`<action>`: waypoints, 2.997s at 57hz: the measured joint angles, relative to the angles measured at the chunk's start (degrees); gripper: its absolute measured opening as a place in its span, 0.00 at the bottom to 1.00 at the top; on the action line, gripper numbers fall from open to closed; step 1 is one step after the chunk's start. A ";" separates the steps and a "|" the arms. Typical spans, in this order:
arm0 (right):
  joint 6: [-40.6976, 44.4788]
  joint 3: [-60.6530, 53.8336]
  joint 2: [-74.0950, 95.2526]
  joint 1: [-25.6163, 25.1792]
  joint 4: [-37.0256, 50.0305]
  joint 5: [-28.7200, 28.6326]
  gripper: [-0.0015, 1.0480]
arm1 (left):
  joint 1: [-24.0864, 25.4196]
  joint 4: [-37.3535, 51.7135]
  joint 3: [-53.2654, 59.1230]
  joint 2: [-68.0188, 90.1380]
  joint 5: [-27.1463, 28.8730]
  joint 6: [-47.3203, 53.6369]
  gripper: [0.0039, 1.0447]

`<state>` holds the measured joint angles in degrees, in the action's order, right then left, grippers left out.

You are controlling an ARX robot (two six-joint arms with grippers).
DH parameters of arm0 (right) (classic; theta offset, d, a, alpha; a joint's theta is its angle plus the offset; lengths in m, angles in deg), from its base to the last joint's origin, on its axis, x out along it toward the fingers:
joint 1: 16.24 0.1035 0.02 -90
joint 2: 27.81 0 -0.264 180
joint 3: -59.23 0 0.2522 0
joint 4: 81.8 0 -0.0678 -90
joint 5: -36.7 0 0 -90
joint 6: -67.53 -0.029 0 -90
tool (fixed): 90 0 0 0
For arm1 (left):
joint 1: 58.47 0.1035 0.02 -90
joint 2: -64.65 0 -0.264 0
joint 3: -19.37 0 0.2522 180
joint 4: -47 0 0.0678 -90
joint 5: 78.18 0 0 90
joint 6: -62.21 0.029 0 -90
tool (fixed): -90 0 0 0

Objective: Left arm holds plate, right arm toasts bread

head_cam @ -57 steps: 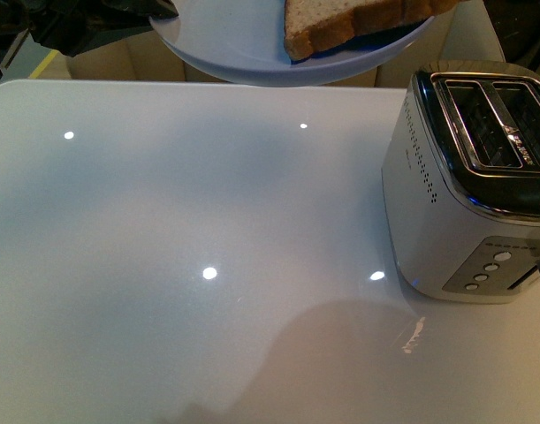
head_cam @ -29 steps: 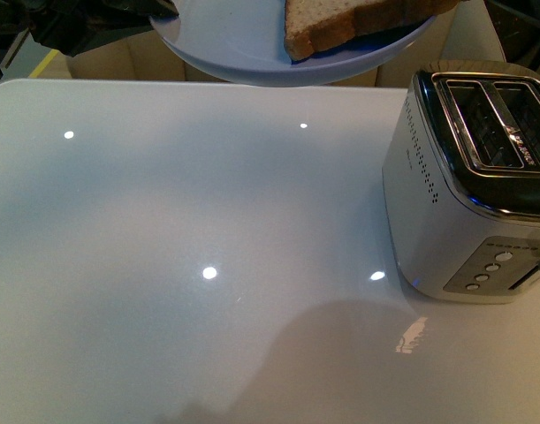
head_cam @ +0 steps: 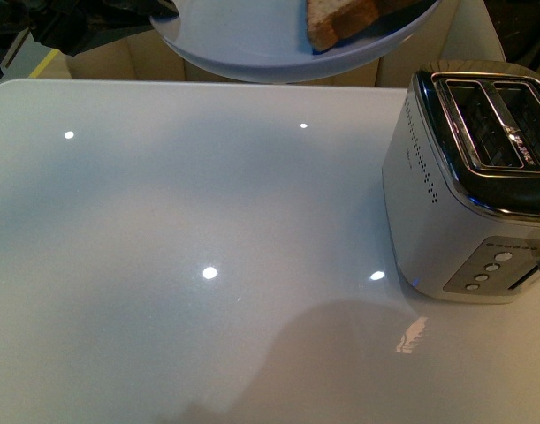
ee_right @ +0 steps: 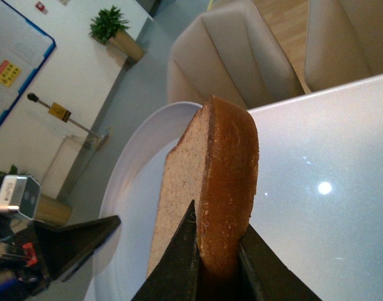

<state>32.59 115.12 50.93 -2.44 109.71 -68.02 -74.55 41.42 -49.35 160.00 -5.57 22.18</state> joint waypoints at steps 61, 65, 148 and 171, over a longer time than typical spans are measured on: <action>43.58 -3.13 -1.79 1.55 -2.67 32.48 0.03 | 0.00 0.02 0.00 0.00 -0.02 -0.26 0.03; 43.32 -1.79 -0.52 1.40 -3.98 32.39 0.03 | 0.00 0.02 0.00 0.00 -0.02 -0.28 0.03; 40.09 -1.11 10.23 0.07 -4.02 31.08 0.03 | 0.00 0.02 0.00 0.00 -0.02 -0.31 0.03; 39.65 -1.95 15.12 0.44 -2.56 30.16 0.03 | 0.00 0.02 0.00 0.00 -0.02 -0.31 0.03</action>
<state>72.24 113.17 66.05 -2.00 107.16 -37.86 -74.55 41.45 -49.35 160.00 -5.59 21.87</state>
